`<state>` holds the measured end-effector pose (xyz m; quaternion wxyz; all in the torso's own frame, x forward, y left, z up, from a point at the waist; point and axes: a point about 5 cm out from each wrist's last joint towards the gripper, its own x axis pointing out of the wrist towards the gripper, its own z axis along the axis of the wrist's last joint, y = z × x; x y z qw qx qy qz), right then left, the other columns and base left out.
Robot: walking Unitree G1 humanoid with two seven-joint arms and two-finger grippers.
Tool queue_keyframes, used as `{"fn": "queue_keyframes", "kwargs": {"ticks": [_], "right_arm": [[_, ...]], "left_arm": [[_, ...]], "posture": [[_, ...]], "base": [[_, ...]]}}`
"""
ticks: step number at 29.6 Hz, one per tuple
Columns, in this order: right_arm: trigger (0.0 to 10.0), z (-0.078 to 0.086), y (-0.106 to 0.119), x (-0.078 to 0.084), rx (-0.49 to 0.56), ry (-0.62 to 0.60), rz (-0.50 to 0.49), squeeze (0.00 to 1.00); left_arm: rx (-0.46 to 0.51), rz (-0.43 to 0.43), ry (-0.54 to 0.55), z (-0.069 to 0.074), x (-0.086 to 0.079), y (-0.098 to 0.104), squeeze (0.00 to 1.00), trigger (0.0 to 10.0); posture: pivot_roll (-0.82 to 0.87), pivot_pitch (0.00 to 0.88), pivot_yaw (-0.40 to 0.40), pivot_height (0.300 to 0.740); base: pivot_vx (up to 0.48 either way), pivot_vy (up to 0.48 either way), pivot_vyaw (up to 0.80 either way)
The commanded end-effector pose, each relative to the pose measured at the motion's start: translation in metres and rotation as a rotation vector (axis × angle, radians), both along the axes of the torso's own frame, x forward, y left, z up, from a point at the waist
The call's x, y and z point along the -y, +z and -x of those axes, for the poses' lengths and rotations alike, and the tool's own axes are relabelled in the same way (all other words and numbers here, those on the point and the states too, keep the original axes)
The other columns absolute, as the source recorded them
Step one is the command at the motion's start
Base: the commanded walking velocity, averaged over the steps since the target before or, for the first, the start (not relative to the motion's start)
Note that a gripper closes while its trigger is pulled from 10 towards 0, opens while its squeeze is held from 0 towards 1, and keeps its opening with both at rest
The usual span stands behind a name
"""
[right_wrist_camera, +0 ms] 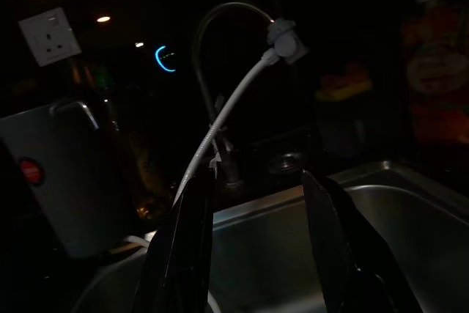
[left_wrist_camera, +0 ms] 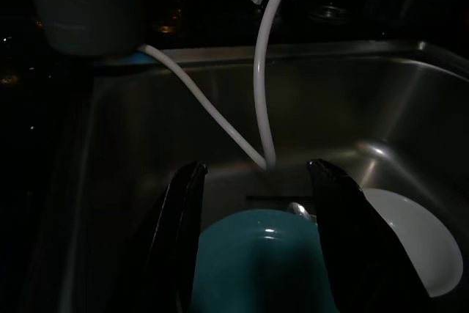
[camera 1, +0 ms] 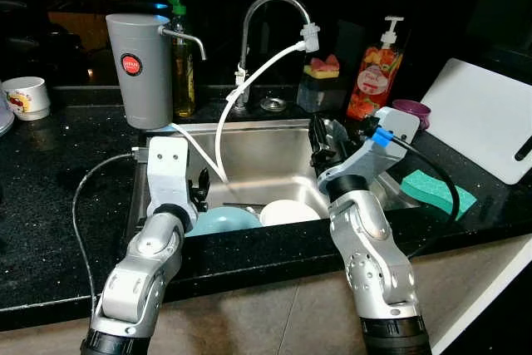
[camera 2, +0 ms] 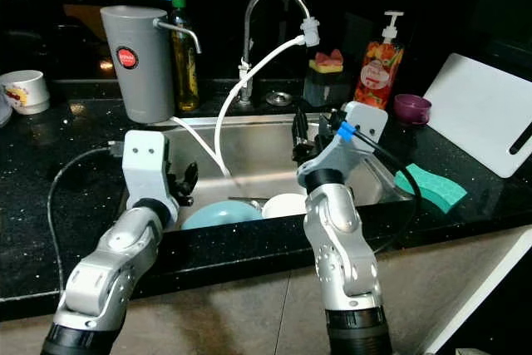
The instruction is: Kitchen organization
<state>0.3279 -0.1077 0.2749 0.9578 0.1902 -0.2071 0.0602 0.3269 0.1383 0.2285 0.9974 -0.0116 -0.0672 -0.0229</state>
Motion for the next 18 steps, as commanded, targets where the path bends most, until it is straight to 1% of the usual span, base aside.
{"fn": "queue_keyframes", "kwargs": {"ticks": [1, 2, 4, 6, 8, 10, 14, 15, 18], "right_arm": [[10.0, 0.0, -0.002, 0.004, -0.015, -0.018, 0.0, 0.0], [10.0, 0.001, -0.002, 0.003, -0.014, -0.012, 0.01, 0.0], [10.0, 0.001, -0.002, 0.003, -0.014, -0.012, 0.01, 0.0], [10.0, 0.002, -0.003, 0.004, -0.013, -0.02, 0.013, 0.0], [10.0, 0.003, -0.003, 0.008, -0.019, -0.039, 0.003, 0.0], [10.0, 0.003, -0.005, 0.006, -0.03, -0.031, 0.008, 0.0], [10.0, 0.003, -0.008, 0.003, -0.036, -0.016, 0.016, 0.0], [10.0, 0.002, -0.006, 0.0, -0.029, -0.01, 0.011, 0.0], [10.0, 0.001, -0.003, -0.001, -0.02, -0.01, 0.002, 0.0]], "left_arm": [[-0.002, -0.006, 0.003, -0.002, 0.0, 0.001, 0.0, 10.0], [-0.023, 0.01, 0.01, -0.003, -0.001, -0.002, 0.0, 10.0], [-0.023, 0.01, 0.01, -0.003, -0.001, -0.002, 0.0, 10.0], [-0.051, 0.015, 0.0, -0.004, 0.001, -0.006, 0.0, 10.0], [-0.073, -0.012, -0.009, -0.006, 0.006, -0.009, 0.0, 10.0], [-0.08, -0.048, -0.008, -0.007, 0.008, -0.009, 0.0, 10.0], [-0.085, -0.052, -0.003, -0.008, 0.007, -0.011, 0.0, 10.0], [-0.089, -0.072, -0.001, -0.007, 0.005, -0.013, 0.0, 10.0], [-0.089, -0.079, -0.008, -0.008, 0.006, -0.013, 0.0, 10.0]], "posture": [[0.13, 0.058, -0.08, 0.74], [0.11, 0.044, -0.068, 0.74], [0.11, 0.044, -0.068, 0.74], [0.1, 0.047, -0.063, 0.74], [0.1, 0.058, -0.074, 0.74], [0.1, 0.055, -0.075, 0.74], [0.11, 0.055, -0.076, 0.74], [0.11, 0.04, -0.077, 0.74], [0.11, 0.035, -0.081, 0.74]], "base": [[0.0, 0.0, 0.0], [0.0, 0.0, 0.0], [0.0, 0.0, 0.0], [0.0, 0.0, 0.0], [0.0, 0.0, 0.0], [0.0, 0.0, 0.0], [0.0, 0.0, 0.0], [0.0, 0.0, 0.0], [0.0, 0.0, 0.0]]}}
